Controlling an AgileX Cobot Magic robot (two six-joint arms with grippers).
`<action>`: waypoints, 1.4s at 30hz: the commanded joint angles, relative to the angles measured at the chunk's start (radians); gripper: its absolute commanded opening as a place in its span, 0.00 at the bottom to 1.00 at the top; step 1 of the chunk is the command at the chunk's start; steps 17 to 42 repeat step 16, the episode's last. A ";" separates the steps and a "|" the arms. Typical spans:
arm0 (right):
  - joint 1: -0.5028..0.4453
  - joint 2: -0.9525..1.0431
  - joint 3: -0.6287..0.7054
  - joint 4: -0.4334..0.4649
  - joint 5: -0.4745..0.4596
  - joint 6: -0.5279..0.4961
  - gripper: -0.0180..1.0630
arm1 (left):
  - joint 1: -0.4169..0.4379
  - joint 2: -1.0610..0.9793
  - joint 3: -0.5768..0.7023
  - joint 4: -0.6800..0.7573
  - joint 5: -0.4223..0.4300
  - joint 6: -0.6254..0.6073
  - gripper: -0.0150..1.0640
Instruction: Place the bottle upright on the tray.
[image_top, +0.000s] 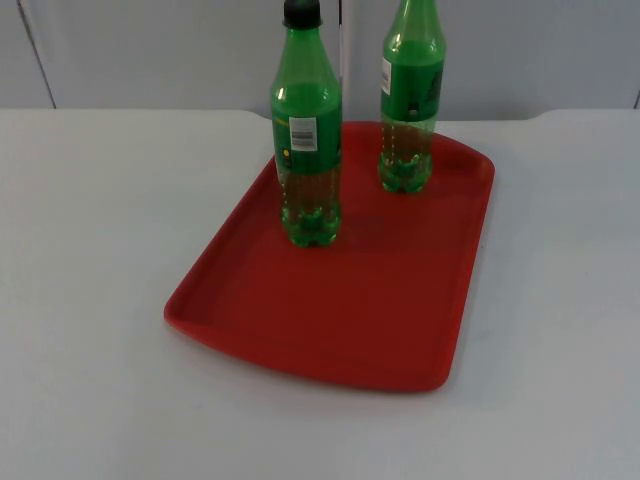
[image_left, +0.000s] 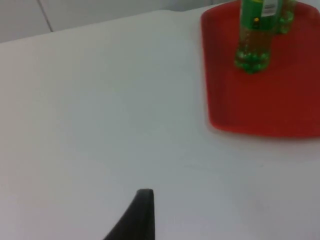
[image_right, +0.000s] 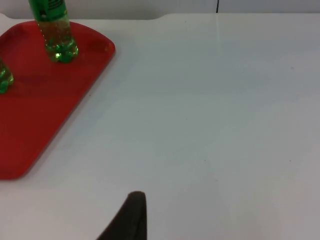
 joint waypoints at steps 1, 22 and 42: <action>0.005 -0.003 0.003 0.004 -0.004 -0.009 0.99 | 0.039 -0.003 0.005 -0.002 -0.003 -0.001 0.99; 0.005 -0.003 0.003 0.004 -0.004 -0.009 0.99 | 0.268 -0.003 0.005 -0.002 -0.003 -0.001 0.99; 0.005 -0.003 0.003 0.004 -0.004 -0.009 0.99 | 0.268 -0.003 0.005 -0.002 -0.003 -0.001 0.99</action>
